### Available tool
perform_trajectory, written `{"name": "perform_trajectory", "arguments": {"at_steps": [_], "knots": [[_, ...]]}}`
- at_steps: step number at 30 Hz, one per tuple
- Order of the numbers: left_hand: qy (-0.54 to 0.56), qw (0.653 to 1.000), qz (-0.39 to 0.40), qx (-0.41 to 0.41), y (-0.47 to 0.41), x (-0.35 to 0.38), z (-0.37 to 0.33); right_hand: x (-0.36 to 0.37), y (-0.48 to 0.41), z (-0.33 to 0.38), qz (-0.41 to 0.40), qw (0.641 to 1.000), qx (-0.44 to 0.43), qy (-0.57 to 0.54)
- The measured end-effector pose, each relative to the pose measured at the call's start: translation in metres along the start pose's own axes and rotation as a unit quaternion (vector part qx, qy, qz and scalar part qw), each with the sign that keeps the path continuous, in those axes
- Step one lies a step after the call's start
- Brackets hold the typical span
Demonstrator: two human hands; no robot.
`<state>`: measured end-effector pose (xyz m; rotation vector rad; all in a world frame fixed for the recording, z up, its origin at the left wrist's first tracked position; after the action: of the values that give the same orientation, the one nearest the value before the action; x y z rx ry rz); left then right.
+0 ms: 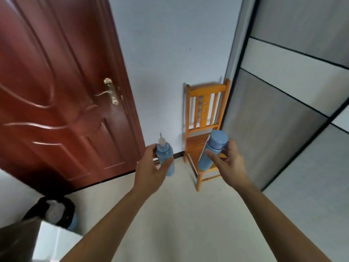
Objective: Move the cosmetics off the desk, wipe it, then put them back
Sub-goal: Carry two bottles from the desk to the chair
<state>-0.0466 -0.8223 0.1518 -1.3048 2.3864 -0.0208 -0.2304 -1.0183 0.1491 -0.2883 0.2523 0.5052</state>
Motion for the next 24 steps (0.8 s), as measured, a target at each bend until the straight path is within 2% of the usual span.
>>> {"name": "perform_trajectory", "arguments": {"at_steps": [8, 16, 24], "knots": [[-0.013, 1.000, 0.019, -0.014, -0.085, 0.109, -0.007, -0.048, -0.103, -0.067, -0.028, 0.998, 0.054, 0.023], [-0.003, 0.999, 0.020, -0.026, -0.227, 0.213, 0.021, -0.051, -0.252, -0.130, -0.034, 0.996, 0.073, 0.047], [-0.013, 0.996, 0.048, -0.073, -0.360, 0.312, 0.054, -0.042, -0.406, -0.195, -0.024, 0.989, 0.112, 0.097]]}}
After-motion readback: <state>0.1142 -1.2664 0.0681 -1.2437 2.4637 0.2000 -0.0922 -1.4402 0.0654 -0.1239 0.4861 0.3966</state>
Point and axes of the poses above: each hand's wrist, its own y-axis away from the middle knuckle, its own x-axis out of the palm, z = x × y, the point moved 8 cm from there along -y, towards the middle knuckle, and after that the axes turned 5 degrees about -z, right-handed, at the moved point
